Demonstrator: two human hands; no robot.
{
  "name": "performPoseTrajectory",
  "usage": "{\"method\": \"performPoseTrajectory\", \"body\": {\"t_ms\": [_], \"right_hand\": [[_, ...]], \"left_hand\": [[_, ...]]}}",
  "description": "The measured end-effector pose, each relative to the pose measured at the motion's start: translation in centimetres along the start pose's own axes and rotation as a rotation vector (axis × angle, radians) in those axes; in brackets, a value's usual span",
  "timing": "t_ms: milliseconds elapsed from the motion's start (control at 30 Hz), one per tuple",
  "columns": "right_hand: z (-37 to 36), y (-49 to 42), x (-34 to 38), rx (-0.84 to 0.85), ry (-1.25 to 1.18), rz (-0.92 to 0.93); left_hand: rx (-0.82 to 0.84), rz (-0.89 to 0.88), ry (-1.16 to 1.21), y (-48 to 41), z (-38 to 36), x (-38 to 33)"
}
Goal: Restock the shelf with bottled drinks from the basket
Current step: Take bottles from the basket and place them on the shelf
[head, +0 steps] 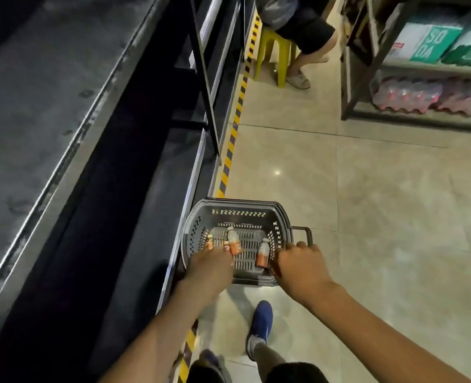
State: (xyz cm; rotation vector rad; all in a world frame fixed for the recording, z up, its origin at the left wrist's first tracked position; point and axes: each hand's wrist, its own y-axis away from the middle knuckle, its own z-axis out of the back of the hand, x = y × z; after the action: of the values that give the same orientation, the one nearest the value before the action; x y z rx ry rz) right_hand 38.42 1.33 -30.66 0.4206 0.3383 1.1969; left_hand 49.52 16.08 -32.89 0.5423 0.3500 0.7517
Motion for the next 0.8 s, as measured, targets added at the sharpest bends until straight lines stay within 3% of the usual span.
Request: {"method": "performPoseTrajectory", "body": {"t_ms": [200,500,667,800], "right_hand": [[-8.7,-11.7,-0.7,0.206,-0.022,-0.007],[-27.3,-29.5,0.3,0.468,-0.023,-0.062],[-38.1,-38.0,0.9,0.514,-0.59,-0.406],[-46.7,-43.5,1.3,0.463,-0.819,-0.634]], "left_hand": [[0.136,0.014,-0.035,-12.8,-6.4,3.9],[0.29,0.068,0.024,-32.1,-24.1,8.8],[0.331,0.157,0.07,-40.9,-33.4,11.8],[0.285,0.28,0.136,-46.5,-40.2,14.4]]}}
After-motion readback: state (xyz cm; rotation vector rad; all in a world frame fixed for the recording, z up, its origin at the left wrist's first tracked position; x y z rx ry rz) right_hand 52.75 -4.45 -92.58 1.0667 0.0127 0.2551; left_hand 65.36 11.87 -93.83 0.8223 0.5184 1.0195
